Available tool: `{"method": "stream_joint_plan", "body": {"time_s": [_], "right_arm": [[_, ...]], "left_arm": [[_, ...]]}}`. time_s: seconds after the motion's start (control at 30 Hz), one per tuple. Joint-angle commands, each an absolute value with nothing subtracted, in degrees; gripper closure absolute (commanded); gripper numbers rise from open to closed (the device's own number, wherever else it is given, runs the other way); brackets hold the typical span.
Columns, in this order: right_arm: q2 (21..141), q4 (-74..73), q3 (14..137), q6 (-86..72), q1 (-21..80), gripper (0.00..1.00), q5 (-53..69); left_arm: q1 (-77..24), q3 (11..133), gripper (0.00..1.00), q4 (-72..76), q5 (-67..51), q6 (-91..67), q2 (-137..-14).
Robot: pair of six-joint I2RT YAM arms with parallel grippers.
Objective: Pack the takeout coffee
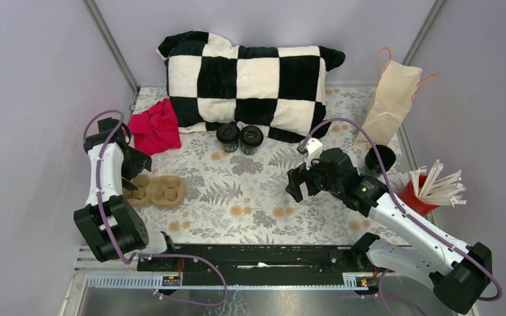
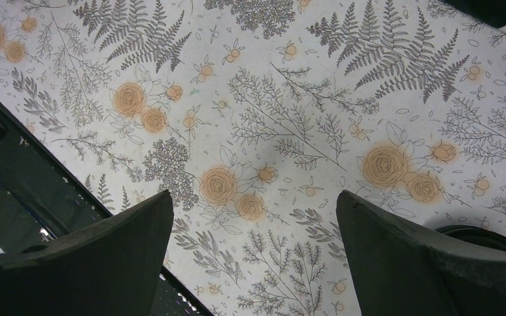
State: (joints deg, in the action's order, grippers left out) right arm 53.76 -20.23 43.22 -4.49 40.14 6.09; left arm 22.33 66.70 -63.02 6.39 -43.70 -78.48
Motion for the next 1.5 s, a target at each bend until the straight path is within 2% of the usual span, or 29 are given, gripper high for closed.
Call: {"method": "stream_joint_plan", "body": {"time_s": [0.0,0.17,0.4,0.47,0.63,0.8,1.27,1.47], "right_arm": [[52.72,-18.05,43.05,-3.82,40.96,0.0,5.62],[52.41,-17.97,42.69,-3.41,41.67,0.0,5.32],[51.68,-18.1,42.11,-3.15,41.66,0.0,4.86],[51.68,-18.04,42.1,-3.04,41.7,0.0,4.62],[51.86,-17.99,42.11,-2.8,41.66,0.0,4.64],[52.03,-17.8,41.93,-2.96,41.66,0.0,4.75],[52.12,-17.64,41.75,-2.9,41.67,0.0,4.92],[51.96,-17.79,41.73,-2.92,41.69,0.0,4.92]], "left_arm": [[22.42,65.82,0.3,-64.16,8.42,-34.67,-76.87],[22.42,64.48,0.46,-65.53,6.65,-42.29,-79.39],[22.42,62.8,0.57,-64.57,5.17,-49.17,-81.75],[22.58,61.91,0.55,-64.22,5.14,-50.74,-82.15],[22.54,61.14,0.44,-64.1,6.15,-52.74,-82.97],[22.59,60.09,0.39,-64.02,6.67,-55.73,-82.96],[22.55,62.1,0.37,-65.3,5.16,-61.43,-81.43],[22.59,64.61,0.42,-66.44,6.96,-61.17,-80.89]]}}
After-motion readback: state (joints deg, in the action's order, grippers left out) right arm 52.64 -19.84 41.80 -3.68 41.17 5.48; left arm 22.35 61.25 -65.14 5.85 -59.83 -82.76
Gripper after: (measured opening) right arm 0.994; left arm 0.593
